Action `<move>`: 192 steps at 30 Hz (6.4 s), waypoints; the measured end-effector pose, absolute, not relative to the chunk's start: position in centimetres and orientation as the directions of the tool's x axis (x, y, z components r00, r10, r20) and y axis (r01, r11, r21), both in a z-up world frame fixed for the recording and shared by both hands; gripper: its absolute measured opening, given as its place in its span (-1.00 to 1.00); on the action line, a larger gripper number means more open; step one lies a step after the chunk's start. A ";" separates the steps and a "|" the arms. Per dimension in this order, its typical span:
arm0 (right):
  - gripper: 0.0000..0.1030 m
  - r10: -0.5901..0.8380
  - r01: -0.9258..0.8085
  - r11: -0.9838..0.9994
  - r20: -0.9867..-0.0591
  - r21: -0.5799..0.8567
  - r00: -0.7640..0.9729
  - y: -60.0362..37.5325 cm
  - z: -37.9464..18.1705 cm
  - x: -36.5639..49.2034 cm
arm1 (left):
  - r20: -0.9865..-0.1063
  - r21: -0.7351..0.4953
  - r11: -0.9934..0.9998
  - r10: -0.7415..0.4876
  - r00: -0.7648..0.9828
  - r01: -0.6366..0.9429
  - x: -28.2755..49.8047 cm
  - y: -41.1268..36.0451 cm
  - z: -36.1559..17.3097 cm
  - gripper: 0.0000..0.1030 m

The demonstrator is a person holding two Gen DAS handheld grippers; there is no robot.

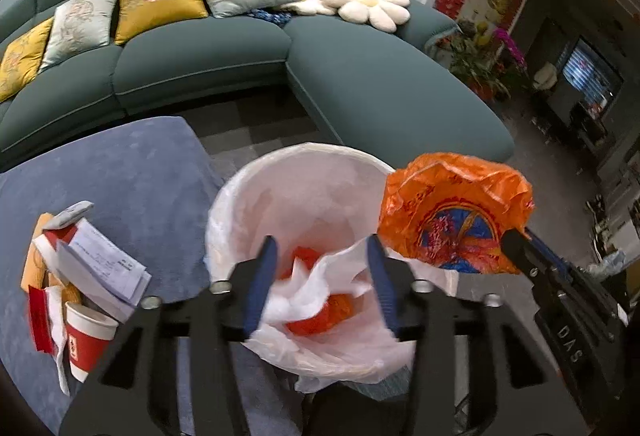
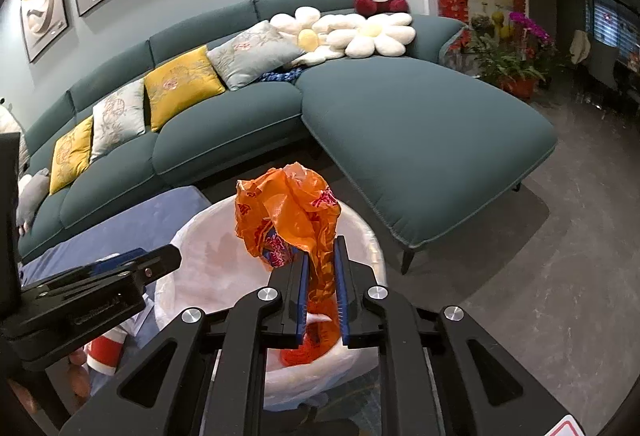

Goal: Collect trash

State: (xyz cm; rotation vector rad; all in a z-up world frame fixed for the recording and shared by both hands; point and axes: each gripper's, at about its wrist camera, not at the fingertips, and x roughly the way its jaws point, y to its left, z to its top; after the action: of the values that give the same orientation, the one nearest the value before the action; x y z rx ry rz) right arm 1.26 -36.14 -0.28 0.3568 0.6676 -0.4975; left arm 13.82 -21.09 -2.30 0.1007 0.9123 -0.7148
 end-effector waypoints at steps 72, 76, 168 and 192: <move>0.29 0.078 0.161 0.966 -0.818 0.204 0.570 -9.2 -7.3 11.8 | -0.846 -0.167 0.983 -0.183 0.501 0.076 18.7 11.9 -10.2 0.38; 0.29 0.099 0.173 0.958 -0.834 0.227 0.543 -8.7 -9.0 13.5 | -0.858 -0.160 0.983 -0.181 0.481 0.085 20.1 11.7 -11.7 0.26; 0.23 -0.137 0.408 0.868 -0.653 0.284 0.745 -24.4 0.3 3.4 | -0.738 -0.250 0.848 -0.479 0.475 0.467 15.0 -8.4 -0.9 -1.00; 0.23 -0.255 0.578 0.759 -0.681 0.298 0.686 -35.7 -2.8 0.5 | -0.808 -0.290 0.788 -0.506 0.302 0.544 15.7 -20.3 -6.3 -0.41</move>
State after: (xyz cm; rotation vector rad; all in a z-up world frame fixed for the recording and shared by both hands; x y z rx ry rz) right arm 0.54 -35.67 -2.77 0.5288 0.6622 -0.4917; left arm 15.67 -20.30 -6.29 0.0410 1.0553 -0.6960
